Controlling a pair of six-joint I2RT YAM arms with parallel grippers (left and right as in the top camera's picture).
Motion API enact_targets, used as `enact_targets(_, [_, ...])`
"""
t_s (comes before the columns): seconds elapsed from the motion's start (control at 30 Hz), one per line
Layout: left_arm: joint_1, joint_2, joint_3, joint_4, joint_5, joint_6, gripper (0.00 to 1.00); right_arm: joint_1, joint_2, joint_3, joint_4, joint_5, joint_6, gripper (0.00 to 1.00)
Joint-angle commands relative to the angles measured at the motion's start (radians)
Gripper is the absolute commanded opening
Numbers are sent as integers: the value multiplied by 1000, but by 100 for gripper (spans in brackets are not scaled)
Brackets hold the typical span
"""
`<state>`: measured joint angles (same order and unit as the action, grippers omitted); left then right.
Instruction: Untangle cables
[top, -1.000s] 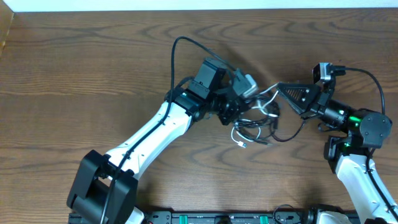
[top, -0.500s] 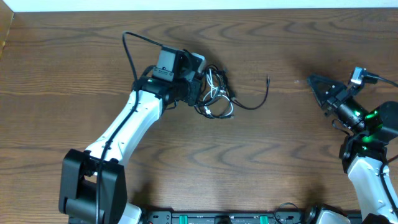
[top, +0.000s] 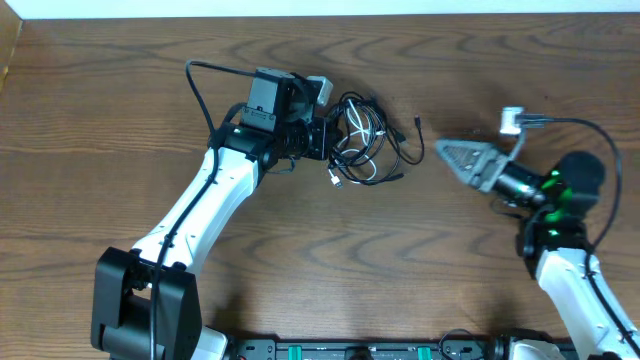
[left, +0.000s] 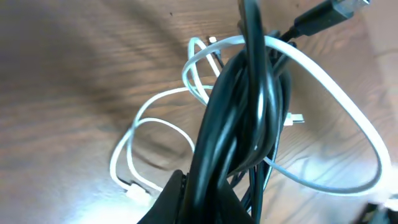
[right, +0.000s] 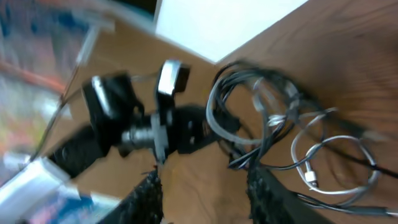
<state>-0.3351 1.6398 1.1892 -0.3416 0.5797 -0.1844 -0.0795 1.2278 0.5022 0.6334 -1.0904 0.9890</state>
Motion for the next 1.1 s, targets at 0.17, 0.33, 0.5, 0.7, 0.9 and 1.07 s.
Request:
enact_targets(0.17, [-86, -28, 6, 7, 90, -132, 7, 198, 13, 6, -2, 138, -146, 46])
enact_targets(0.33, [-153, -28, 6, 7, 90, -132, 8, 220, 21, 6, -61, 216, -231, 45])
enact_targets(0.5, [-173, -28, 6, 7, 91, -132, 8, 220, 21, 6, -171, 291, -317, 45])
enact_targets(0.7, [-190, -28, 6, 7, 90, -131, 7, 221, 21, 6, -174, 288, -312, 41])
enact_targets(0.9, [-208, -28, 6, 7, 90, -131, 7, 226, 23, 6, -183, 269, -287, 41])
enact_targets(1.07, [-208, -28, 6, 6, 92, -132, 7, 226, 27, 6, -181, 269, -287, 18])
